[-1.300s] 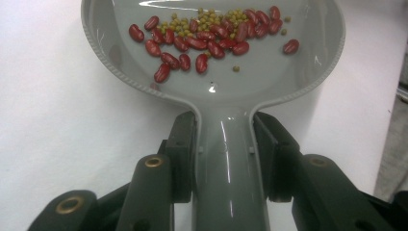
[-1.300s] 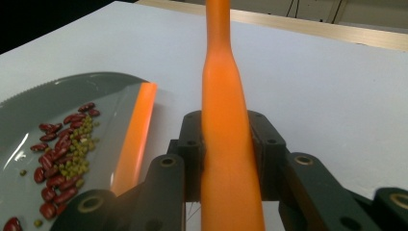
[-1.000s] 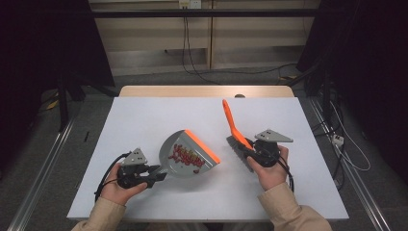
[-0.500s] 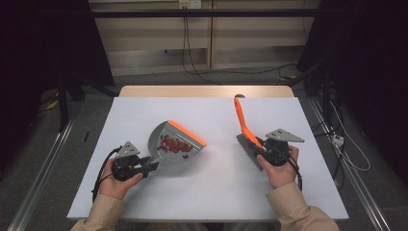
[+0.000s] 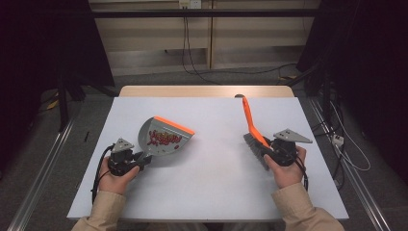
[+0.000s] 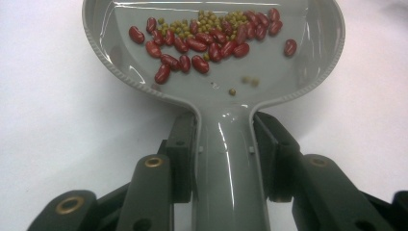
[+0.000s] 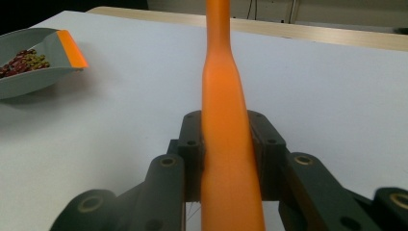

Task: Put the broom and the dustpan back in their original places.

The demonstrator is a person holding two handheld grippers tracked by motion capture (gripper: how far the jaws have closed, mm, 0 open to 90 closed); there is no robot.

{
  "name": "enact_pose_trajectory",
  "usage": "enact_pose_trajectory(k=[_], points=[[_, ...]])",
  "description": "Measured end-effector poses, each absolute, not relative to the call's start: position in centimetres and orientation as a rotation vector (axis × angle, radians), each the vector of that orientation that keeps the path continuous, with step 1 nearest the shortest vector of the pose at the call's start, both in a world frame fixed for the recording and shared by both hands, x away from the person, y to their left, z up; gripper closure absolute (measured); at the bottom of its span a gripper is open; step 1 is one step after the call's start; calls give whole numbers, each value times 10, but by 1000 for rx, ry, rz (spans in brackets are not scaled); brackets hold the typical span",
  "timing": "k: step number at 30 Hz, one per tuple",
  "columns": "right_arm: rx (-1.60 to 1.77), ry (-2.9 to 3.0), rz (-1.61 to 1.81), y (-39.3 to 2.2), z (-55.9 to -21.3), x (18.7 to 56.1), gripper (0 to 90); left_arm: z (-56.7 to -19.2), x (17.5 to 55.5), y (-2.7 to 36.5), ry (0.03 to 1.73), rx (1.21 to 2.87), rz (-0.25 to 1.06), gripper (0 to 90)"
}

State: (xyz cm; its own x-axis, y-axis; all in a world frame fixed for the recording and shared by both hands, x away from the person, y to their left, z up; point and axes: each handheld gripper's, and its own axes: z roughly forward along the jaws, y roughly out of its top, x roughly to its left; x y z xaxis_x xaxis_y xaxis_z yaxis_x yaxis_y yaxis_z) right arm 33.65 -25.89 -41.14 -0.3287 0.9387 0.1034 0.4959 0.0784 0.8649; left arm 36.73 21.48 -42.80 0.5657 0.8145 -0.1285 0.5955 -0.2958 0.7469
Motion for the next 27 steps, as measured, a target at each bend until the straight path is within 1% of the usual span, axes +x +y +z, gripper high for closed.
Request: enact_pose_trajectory(k=[27], points=[[1475,1804,1100,-296,-420,336,709,-438,376,222,1328,1977,425,628]])
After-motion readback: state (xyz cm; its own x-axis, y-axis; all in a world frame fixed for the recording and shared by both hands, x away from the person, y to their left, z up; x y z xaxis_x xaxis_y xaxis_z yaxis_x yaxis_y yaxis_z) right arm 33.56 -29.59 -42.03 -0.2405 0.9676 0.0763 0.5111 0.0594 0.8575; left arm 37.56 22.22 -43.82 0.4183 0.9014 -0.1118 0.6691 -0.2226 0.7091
